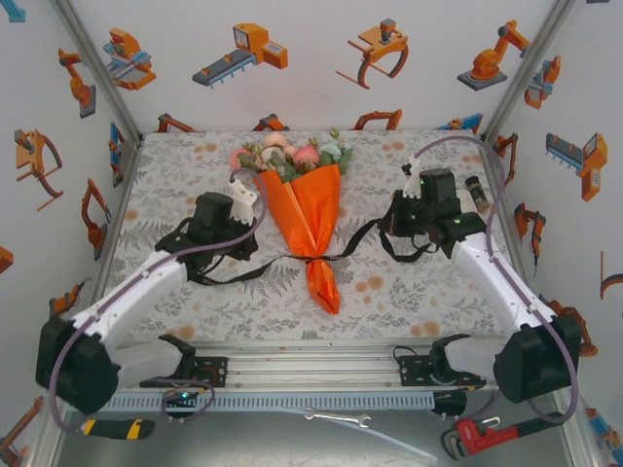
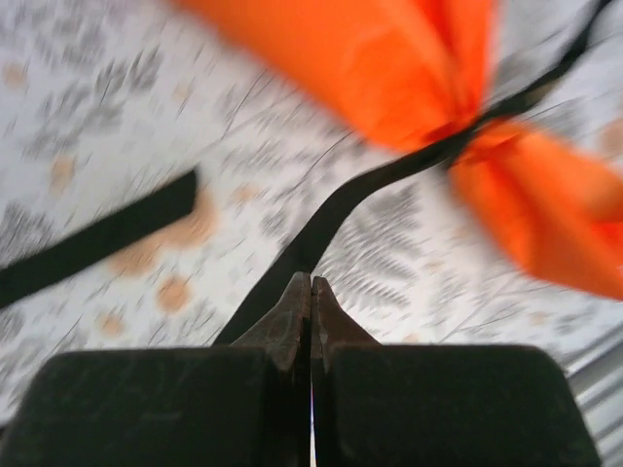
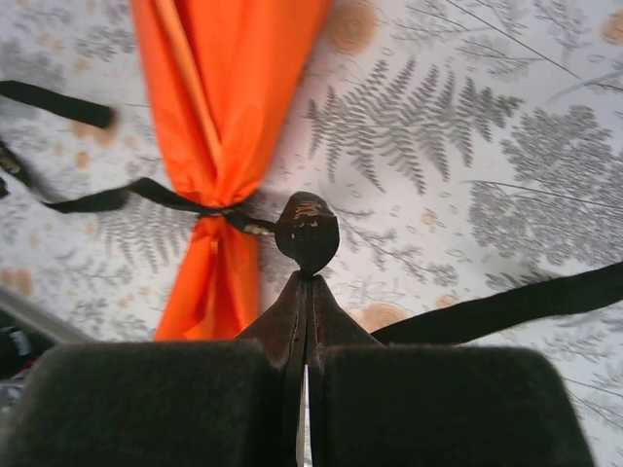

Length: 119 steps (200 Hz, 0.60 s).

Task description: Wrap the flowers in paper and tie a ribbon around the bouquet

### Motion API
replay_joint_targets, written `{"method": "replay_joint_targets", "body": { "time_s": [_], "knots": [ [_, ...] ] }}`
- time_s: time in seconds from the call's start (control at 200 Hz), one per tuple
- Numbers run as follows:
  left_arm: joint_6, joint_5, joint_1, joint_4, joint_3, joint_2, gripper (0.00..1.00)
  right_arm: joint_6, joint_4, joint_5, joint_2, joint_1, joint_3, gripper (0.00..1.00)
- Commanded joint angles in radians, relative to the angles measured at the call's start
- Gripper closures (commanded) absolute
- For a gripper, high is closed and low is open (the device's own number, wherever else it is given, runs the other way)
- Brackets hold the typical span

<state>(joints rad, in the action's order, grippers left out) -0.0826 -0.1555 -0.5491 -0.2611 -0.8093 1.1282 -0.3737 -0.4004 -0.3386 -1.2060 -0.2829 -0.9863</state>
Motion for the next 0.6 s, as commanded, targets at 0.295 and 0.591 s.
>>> {"method": "replay_joint_targets", "body": {
  "time_s": [0.295,0.591],
  "knots": [
    [0.172,0.288,-0.056,-0.314,-0.115,0.076,0.71,-0.106,0.126,-0.148,0.037,0.002,0.038,1.00],
    [0.321,0.383,-0.060,-0.588,-0.198,0.331,0.61,-0.101,0.149,-0.161,0.016,0.002,0.051,1.00]
  ]
}}
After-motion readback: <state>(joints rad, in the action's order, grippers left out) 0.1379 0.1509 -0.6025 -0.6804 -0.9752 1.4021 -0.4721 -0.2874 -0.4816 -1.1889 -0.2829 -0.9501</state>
